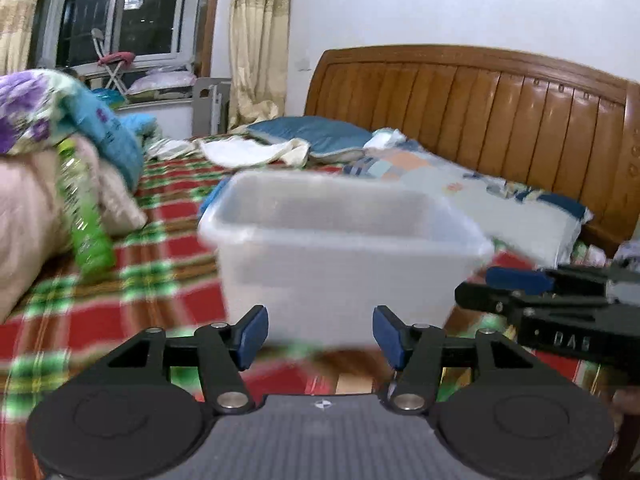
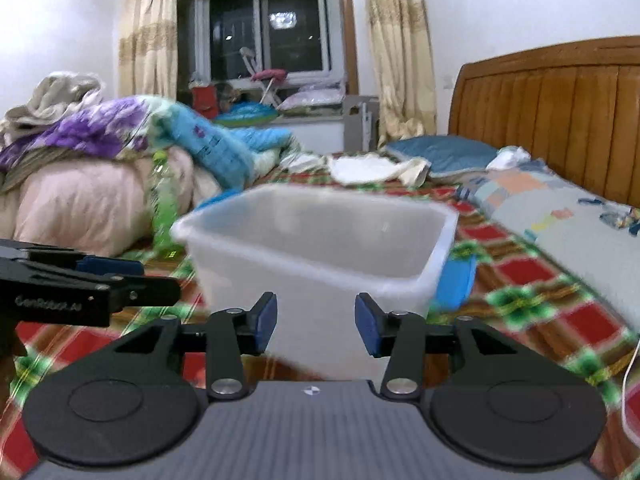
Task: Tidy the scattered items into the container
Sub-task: 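Withdraw both open tools from the bin toward the toy pile, then grasp the beige figure with the left tool while the right tool grasps the green card toy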
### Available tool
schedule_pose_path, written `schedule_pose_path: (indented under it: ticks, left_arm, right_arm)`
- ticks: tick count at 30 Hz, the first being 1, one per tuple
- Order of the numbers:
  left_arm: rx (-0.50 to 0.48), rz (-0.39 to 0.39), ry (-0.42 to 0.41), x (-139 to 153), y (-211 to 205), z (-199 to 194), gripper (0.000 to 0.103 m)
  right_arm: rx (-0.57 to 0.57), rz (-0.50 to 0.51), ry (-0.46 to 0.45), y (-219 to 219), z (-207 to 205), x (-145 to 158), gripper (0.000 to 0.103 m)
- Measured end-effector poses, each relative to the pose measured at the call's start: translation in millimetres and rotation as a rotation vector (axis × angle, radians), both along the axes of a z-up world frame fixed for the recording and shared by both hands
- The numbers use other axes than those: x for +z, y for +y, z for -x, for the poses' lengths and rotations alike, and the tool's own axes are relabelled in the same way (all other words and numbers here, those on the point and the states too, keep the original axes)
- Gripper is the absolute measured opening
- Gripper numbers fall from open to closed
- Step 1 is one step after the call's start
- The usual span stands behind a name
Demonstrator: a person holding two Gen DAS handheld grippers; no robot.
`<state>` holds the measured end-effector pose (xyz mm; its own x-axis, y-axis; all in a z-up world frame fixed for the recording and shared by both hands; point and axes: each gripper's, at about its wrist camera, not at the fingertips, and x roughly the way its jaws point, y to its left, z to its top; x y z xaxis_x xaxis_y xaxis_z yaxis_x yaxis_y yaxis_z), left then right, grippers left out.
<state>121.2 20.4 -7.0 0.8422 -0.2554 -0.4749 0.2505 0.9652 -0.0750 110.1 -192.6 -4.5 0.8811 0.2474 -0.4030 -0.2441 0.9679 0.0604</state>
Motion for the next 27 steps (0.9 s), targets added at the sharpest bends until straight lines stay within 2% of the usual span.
schedule_pose_path:
  ticks: [5,10,15,19,23,27]
  left_arm:
    - [0.042,0.027,0.08,-39,12,39,0.062]
    - [0.093,0.063,0.166,-70,13,45,0.061]
    - [0.096,0.034,0.187,-80,3,29,0.056]
    - [0.13,-0.034,0.165,-80,10,30,0.054]
    - [0.149,-0.034,0.165,-78,26,34,0.054]
    - [0.101,-0.024,0.18,-80,19,29,0.053]
  right_arm:
    - [0.019,0.013,0.066,8,17,-27,0.048]
    - [0.007,-0.005,0.111,10,27,-47,0.048]
    - [-0.024,0.015,0.106,4,35,-52,0.05]
    - [-0.061,0.009,0.107,-6,37,-58,0.05]
    - [-0.074,-0.001,0.107,-7,34,-61,0.05]
    - [-0.069,0.042,0.128,2,30,-69,0.049]
